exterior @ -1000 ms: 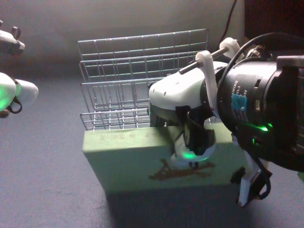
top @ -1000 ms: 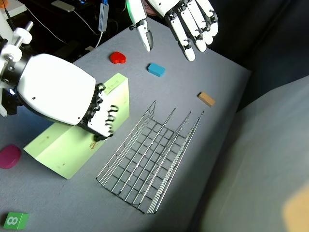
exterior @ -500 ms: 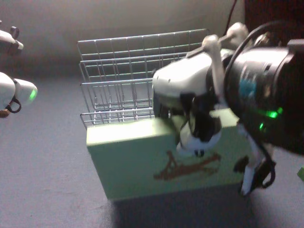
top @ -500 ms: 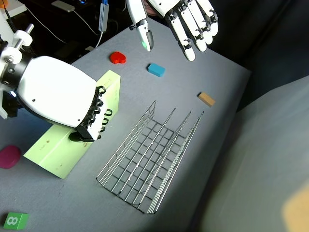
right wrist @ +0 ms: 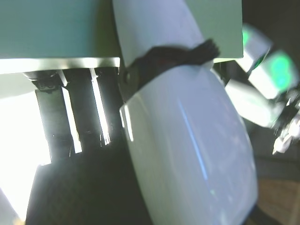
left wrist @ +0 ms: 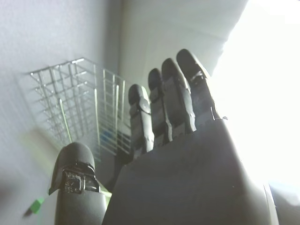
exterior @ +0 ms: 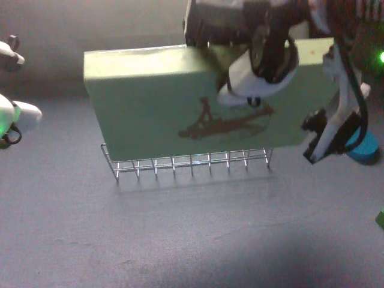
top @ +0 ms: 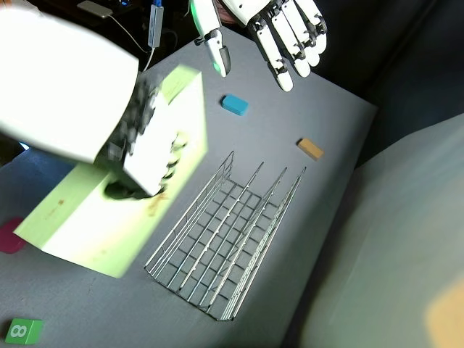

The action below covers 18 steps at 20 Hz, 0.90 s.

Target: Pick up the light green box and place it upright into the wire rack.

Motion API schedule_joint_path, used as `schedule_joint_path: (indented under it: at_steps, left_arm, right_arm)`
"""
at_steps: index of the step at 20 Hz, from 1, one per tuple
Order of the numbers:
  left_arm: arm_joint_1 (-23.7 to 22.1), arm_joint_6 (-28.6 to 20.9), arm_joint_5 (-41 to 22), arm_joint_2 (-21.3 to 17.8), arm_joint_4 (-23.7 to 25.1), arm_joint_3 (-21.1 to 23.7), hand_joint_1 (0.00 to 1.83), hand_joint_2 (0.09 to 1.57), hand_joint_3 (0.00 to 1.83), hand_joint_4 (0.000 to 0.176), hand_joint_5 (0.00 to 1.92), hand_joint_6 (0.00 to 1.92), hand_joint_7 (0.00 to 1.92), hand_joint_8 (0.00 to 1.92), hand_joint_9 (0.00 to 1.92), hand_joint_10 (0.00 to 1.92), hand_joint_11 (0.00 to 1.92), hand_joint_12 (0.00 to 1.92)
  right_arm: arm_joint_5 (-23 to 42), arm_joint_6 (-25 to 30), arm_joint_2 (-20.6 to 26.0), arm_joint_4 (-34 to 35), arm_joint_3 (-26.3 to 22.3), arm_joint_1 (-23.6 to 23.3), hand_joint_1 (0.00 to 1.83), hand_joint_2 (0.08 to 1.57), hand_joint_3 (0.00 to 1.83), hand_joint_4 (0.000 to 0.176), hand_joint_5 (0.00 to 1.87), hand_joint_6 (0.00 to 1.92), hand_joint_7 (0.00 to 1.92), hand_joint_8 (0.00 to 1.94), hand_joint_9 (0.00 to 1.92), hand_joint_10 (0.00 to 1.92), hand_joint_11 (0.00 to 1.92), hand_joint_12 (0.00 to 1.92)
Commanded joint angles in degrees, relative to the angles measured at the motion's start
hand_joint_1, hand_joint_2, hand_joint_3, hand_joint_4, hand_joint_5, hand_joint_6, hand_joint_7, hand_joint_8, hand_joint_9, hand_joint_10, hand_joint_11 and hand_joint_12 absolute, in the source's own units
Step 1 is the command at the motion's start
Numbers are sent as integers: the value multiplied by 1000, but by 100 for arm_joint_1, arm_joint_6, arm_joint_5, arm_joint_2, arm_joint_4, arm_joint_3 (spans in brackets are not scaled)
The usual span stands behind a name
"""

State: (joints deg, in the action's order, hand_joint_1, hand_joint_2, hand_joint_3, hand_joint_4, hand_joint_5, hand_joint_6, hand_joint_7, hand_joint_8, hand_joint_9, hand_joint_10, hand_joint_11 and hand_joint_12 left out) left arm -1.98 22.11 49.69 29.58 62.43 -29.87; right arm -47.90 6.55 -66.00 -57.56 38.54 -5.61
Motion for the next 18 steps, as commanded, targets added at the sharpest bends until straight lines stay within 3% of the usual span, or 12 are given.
schedule_joint_path:
  at_steps: [1,2,3,4,5,6,13,15,18]
  left_arm:
    - [-88,63,-150,-20,473,-11,55,1245,0,77,324,1,274,0,244,1,0,655]
    - [-88,71,-151,-21,473,-18,55,1245,0,77,323,1,273,0,243,1,0,653]
    - [-89,75,-152,-21,473,-21,55,1245,0,77,324,1,274,1,244,1,0,653]
    - [-93,80,-169,-21,473,-21,54,1244,0,77,327,2,275,1,245,1,0,653]
    - [-99,80,-207,-20,473,-17,54,1244,0,77,327,2,276,1,245,1,0,653]
    - [-99,80,-207,-20,466,-6,53,1244,0,77,328,2,277,2,245,1,0,652]
    - [-100,106,-356,-20,415,-17,48,1246,0,76,340,4,292,4,253,3,0,674]
    - [-100,427,-592,-20,170,-93,45,1246,0,76,327,0,287,1,253,3,0,675]
    - [-97,499,-686,-23,158,-161,42,1246,0,77,318,0,280,0,252,2,0,675]
  right_arm:
    - [325,-13,-11,-485,-18,-114,1370,1132,0,0,866,953,979,1041,885,1333,834,1405]
    - [340,69,-32,-677,-7,-160,1370,1132,0,0,866,952,979,1040,885,1332,833,1407]
    - [350,136,-62,-799,12,-186,1266,1118,0,0,924,924,1034,1055,927,1117,840,1408]
    - [357,205,-110,-919,49,-219,1246,1113,0,0,938,914,1048,1054,967,1023,861,1379]
    - [383,330,-204,-1138,130,-255,1346,1121,5,0,889,928,992,1032,925,1249,857,1373]
    - [409,376,-283,-1166,216,-268,1365,1129,0,0,870,944,972,1041,909,1305,854,1381]
    - [386,353,-752,-1170,659,-13,1371,1132,0,0,866,953,974,1040,893,1329,820,1400]
    - [384,379,-870,-1185,780,127,1370,1132,0,0,872,950,989,1035,868,1341,814,1414]
    - [381,447,-957,-1221,917,220,1370,1133,0,0,875,940,980,1042,874,1344,814,1421]
